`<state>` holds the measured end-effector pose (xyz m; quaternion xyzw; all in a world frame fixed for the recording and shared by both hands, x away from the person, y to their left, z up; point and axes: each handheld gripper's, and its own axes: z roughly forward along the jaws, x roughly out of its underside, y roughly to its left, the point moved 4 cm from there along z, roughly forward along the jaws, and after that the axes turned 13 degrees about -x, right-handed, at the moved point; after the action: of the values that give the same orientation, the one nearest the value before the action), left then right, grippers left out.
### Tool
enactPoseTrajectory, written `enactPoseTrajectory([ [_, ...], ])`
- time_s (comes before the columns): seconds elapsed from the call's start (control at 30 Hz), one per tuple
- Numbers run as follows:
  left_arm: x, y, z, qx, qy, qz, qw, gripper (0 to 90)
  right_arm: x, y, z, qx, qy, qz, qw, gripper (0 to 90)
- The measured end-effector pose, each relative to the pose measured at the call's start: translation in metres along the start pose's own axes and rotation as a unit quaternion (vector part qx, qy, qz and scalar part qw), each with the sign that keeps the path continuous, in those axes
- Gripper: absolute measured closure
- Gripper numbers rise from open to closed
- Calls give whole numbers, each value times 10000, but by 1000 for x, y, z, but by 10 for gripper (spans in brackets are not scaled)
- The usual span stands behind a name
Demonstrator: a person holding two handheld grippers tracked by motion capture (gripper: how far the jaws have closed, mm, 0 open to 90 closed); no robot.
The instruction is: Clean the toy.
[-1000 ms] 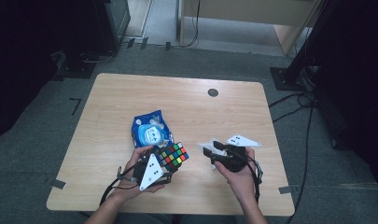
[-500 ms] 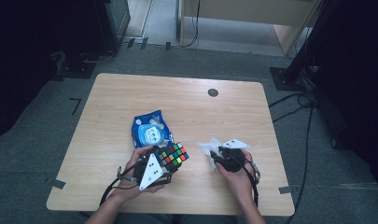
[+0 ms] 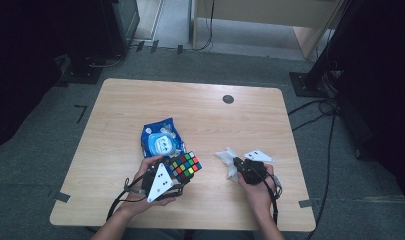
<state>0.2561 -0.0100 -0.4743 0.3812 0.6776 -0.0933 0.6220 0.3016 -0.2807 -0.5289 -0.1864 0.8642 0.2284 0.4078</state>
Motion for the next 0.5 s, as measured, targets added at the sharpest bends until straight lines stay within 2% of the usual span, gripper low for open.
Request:
enactPoseTrajectory([
  [0.1,1,-1,1,22,21,-20,10000,339,-18,20,-17,-359,-521,-142,9979,884],
  [0.17,2,-2,2,41,33,-1,10000,339,-33,41,-31,-733,-911,-285,9927,884],
  [0.2,2,-3,2,47,36,-5,10000,339,-37,50,-35,-860,-1020,-330,9905,884],
  [0.33,1,-6,3,95,25,-47,9999,339,-56,95,-53,-1596,-1408,-588,9753,883],
  [0.43,0,-8,3,129,17,-28,9999,339,-62,126,-60,-2058,-1503,-858,9632,883],
  [0.5,-1,-10,2,160,1,-12,9999,339,-62,137,-60,-2162,-1513,-976,9596,883],
])
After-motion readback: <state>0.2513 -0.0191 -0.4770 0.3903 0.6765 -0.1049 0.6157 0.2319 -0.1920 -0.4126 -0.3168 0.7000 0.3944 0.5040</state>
